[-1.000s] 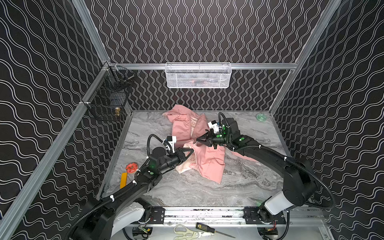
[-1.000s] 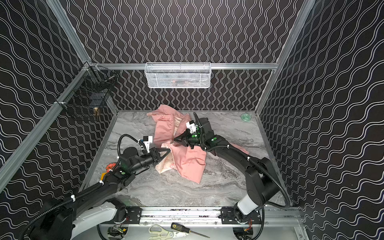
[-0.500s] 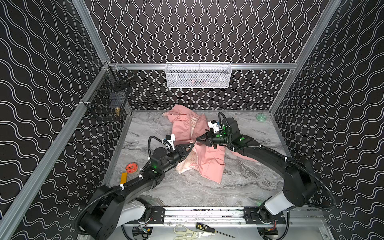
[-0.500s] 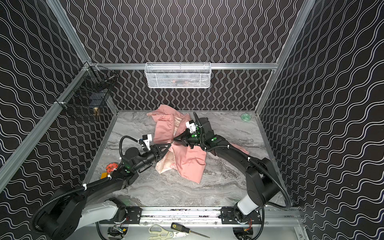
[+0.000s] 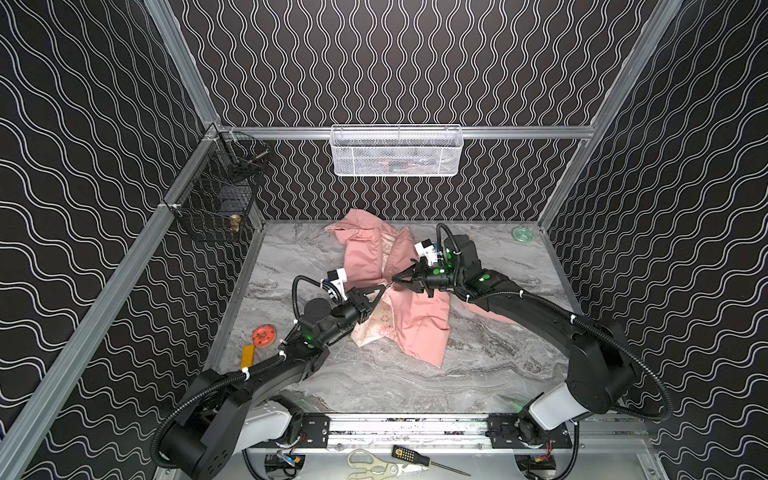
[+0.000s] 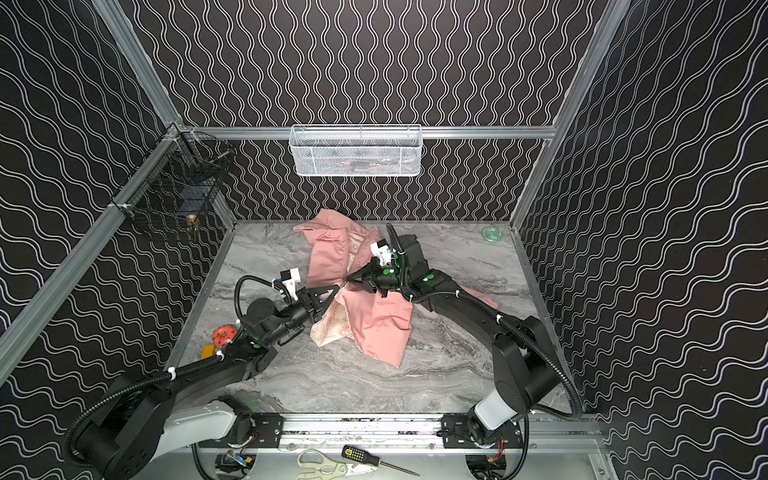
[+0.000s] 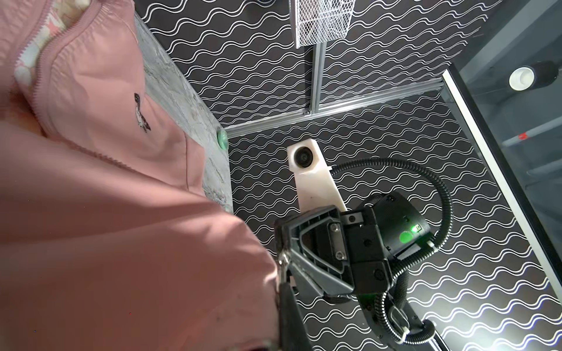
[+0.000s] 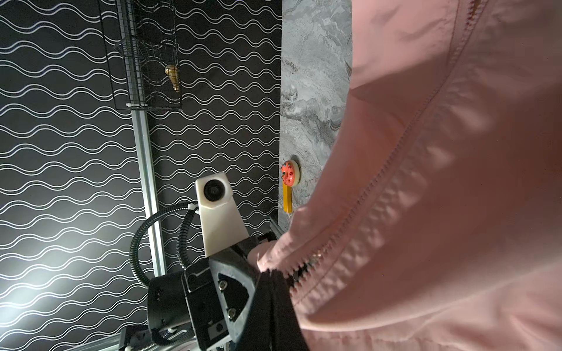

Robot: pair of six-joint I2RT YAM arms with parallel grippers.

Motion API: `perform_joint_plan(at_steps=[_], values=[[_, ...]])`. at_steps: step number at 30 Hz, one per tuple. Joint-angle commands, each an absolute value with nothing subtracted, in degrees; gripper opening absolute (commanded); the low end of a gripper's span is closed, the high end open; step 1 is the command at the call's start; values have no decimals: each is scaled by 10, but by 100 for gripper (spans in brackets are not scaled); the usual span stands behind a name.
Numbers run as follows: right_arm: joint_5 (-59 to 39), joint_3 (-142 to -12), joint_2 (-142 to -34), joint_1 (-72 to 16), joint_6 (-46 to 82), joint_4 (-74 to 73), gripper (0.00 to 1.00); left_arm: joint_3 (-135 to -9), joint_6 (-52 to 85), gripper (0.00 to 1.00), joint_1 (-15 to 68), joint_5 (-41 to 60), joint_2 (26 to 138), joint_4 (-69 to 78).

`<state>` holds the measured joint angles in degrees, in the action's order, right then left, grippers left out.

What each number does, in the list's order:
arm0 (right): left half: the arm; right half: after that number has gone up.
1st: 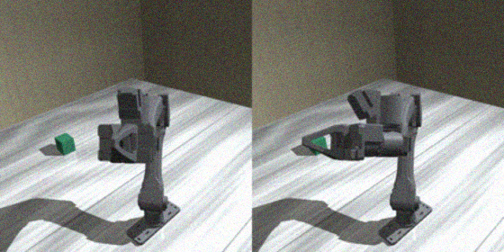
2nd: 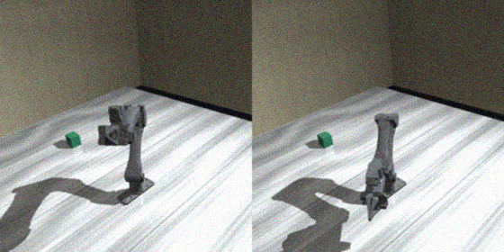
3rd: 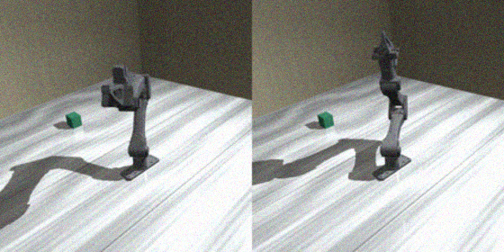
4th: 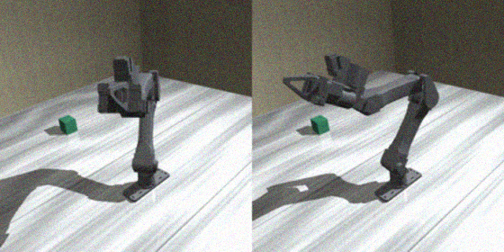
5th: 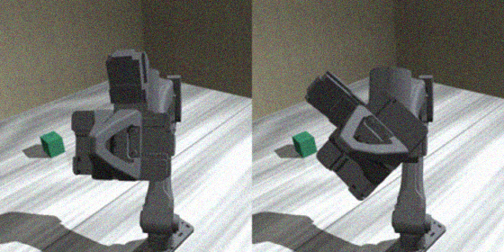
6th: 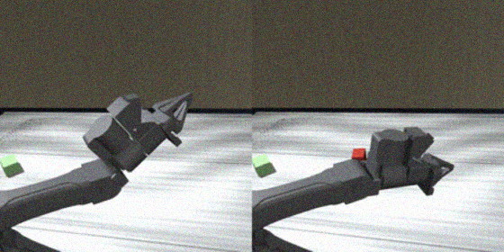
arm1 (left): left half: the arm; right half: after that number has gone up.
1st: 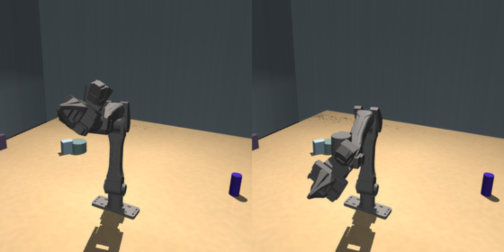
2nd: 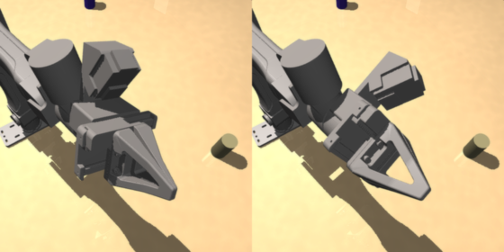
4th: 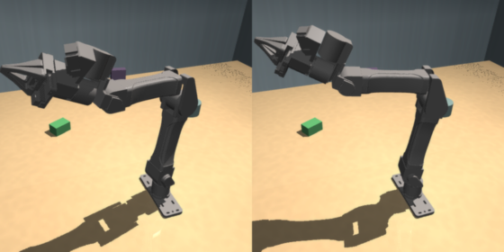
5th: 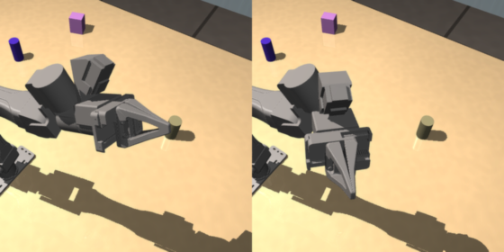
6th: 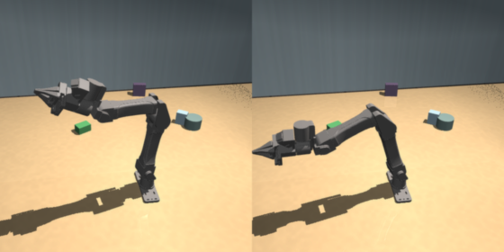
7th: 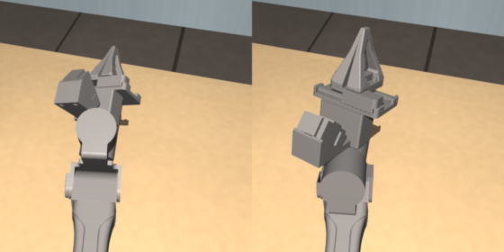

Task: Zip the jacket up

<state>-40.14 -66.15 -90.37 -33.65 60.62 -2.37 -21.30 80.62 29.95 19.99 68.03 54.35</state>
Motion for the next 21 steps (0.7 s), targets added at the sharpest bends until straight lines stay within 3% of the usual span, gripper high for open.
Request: perform_joint_plan(at_steps=[1, 2, 4, 6, 16, 21], values=[[-405, -664, -899, -334, 601, -29, 0, -210, 813, 0, 299, 199, 678, 570], [-406, -664, -900, -334, 601, -29, 0, -210, 813, 0, 300, 200, 679, 571], [-410, -665, -900, -334, 602, -30, 0, -212, 813, 16, 299, 205, 680, 570], [-409, -665, -900, -334, 604, -32, 0, -217, 812, 24, 299, 212, 684, 570], [-402, -665, -901, -335, 611, -37, 0, -221, 825, 22, 299, 234, 709, 607], [-395, -663, -899, -334, 613, -37, 0, -218, 826, 13, 300, 237, 706, 607]])
